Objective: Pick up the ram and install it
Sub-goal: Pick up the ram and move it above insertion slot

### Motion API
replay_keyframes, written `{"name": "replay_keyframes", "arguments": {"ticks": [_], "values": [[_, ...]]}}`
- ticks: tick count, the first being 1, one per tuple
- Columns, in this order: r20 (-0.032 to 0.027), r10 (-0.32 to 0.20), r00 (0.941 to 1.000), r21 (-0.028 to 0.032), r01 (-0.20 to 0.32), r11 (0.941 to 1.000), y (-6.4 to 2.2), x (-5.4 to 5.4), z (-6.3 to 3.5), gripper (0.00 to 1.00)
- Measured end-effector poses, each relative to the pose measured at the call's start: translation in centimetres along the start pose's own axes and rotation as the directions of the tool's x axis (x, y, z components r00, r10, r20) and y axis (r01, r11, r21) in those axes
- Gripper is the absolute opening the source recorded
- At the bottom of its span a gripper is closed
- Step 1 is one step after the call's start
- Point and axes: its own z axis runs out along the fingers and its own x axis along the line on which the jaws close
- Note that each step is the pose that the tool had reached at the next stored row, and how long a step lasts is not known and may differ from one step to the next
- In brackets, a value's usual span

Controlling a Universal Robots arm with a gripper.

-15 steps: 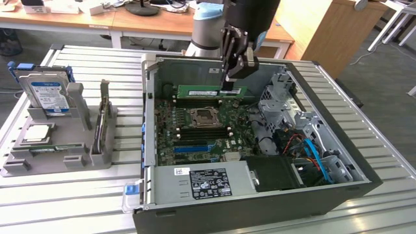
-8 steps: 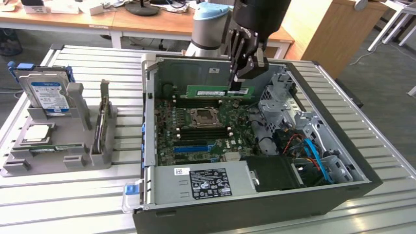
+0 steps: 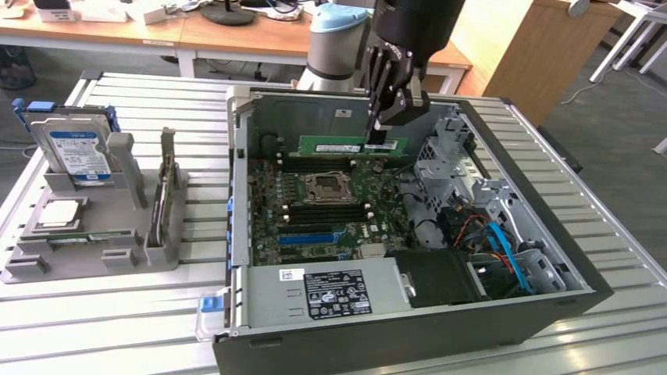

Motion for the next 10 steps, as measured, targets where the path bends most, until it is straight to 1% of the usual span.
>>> {"name": "replay_keyframes", "arguments": {"ticks": [5, 10], "values": [[-0.0001, 0.0, 1.0, 0.0, 0.0, 1.0, -0.06, -1.0, 0.09, 0.12], [0.0, 0.0, 1.0, 0.0001, 0.0, 1.0, -0.13, -2.3, 0.18, 0.12]]}}
